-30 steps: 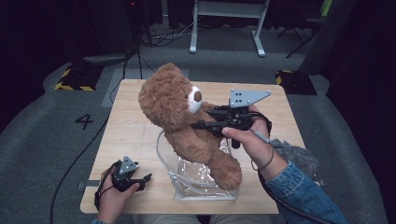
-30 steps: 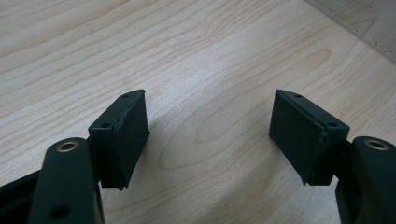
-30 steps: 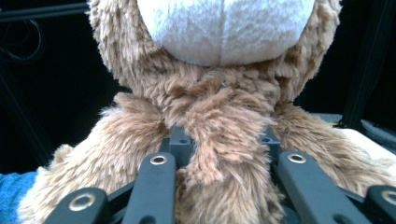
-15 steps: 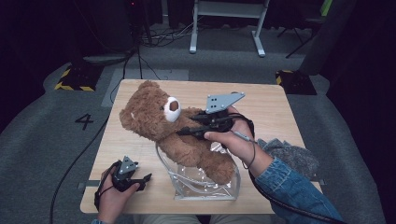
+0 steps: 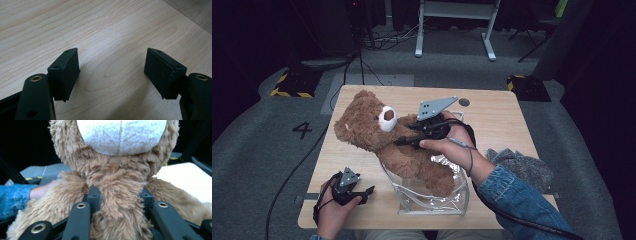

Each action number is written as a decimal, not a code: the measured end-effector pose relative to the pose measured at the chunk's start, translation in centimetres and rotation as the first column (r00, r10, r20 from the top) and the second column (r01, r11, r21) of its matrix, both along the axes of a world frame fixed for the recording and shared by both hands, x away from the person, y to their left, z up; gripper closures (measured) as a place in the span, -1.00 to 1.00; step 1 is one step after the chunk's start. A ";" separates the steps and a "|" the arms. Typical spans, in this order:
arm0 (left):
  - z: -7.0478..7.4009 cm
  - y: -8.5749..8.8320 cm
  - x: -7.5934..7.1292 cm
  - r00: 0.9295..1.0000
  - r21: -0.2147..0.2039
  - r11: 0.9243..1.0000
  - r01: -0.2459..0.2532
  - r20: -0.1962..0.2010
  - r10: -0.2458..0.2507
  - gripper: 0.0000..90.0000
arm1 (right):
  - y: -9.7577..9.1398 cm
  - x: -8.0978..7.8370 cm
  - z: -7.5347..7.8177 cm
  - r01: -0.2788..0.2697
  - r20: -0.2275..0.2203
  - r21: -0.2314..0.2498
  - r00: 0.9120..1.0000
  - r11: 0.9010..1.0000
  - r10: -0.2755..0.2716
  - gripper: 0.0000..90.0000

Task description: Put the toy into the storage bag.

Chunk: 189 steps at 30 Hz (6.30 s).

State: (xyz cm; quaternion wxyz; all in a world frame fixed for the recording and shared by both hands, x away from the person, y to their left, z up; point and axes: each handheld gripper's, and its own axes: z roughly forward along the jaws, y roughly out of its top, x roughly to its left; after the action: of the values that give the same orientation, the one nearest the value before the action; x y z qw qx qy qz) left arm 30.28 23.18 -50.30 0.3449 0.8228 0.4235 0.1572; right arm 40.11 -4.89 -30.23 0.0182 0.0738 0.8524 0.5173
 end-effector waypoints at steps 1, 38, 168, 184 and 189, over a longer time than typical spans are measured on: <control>0.0 0.0 0.0 1.000 0.000 1.000 0.000 0.000 0.000 -0.37 | 0.1 -0.1 -0.2 0.005 0.000 -0.017 1.000 1.000 -0.005 0.44; 0.0 0.0 0.0 1.000 0.008 1.000 0.002 0.006 -0.003 -0.36 | 0.3 -1.0 -3.6 0.051 -0.021 -0.409 0.998 0.911 -0.065 0.45; 0.0 1.3 0.5 1.000 0.004 1.000 -0.022 0.002 0.022 -0.36 | -26.4 -2.7 2.8 0.638 0.014 -0.036 0.770 0.770 -0.638 -0.22; 0.0 1.6 0.0 1.000 0.004 1.000 -0.023 0.002 0.023 -0.36 | -30.5 -2.8 -4.6 0.696 -0.068 -0.151 0.701 0.702 -0.710 -0.26; 0.0 1.6 0.0 1.000 0.002 1.000 -0.022 0.002 0.022 -0.36 | -30.9 -2.9 -8.0 0.684 -0.084 -0.190 0.703 0.704 -0.706 -0.27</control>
State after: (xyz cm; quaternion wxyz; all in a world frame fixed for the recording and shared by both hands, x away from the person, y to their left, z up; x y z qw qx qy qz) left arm 30.24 24.76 -50.30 0.3428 0.8183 0.4320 0.1621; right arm 37.19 -35.80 -38.28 0.1532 0.4277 0.7950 0.4019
